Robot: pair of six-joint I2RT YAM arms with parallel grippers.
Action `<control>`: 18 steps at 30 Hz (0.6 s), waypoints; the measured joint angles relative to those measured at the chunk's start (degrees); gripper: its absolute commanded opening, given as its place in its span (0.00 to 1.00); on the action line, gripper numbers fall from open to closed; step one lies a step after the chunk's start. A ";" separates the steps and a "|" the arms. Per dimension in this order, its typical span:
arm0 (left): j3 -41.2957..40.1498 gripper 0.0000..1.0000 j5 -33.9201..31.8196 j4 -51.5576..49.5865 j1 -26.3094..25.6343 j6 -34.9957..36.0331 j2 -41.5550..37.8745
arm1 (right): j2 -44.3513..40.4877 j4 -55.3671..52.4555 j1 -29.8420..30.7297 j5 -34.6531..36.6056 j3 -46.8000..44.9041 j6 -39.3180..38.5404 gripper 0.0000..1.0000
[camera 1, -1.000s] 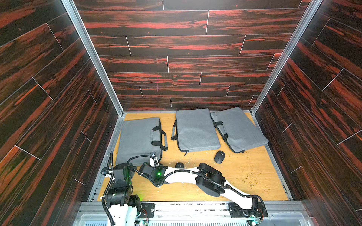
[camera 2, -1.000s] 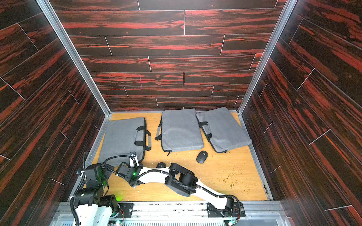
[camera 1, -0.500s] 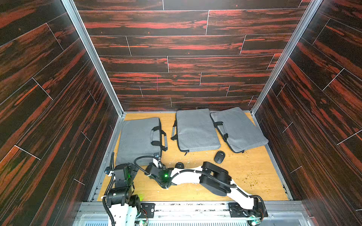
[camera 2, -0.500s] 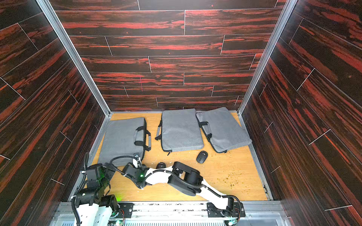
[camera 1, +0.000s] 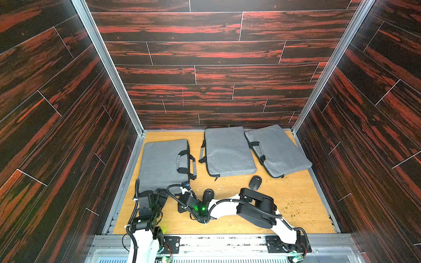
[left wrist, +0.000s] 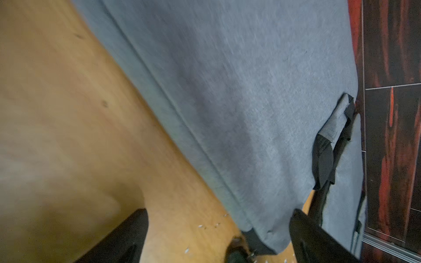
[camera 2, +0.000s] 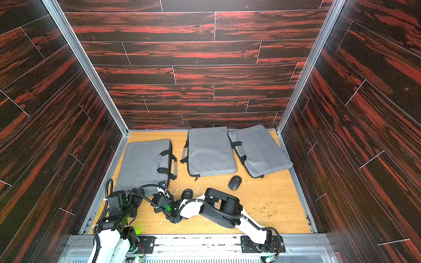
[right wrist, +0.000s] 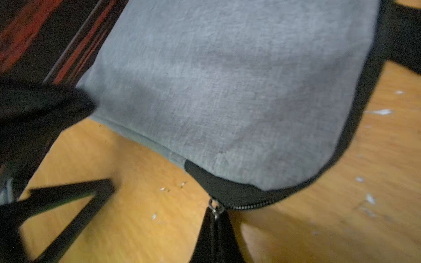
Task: Put the mouse into the laptop bag
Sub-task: Zip the zipper on the zippered laptop bag.
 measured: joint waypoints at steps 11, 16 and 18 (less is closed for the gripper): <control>-0.33 1.00 3.48 7.23 0.00 -0.13 6.71 | -0.17 4.50 2.99 0.22 -2.34 -6.14 0.00; -0.94 0.95 4.55 8.61 0.00 -0.42 6.93 | -1.31 9.38 3.04 -0.79 -6.29 -10.19 0.00; -1.33 0.92 4.76 9.27 0.00 -0.70 6.93 | -1.95 10.91 3.04 -1.55 -7.48 -11.47 0.00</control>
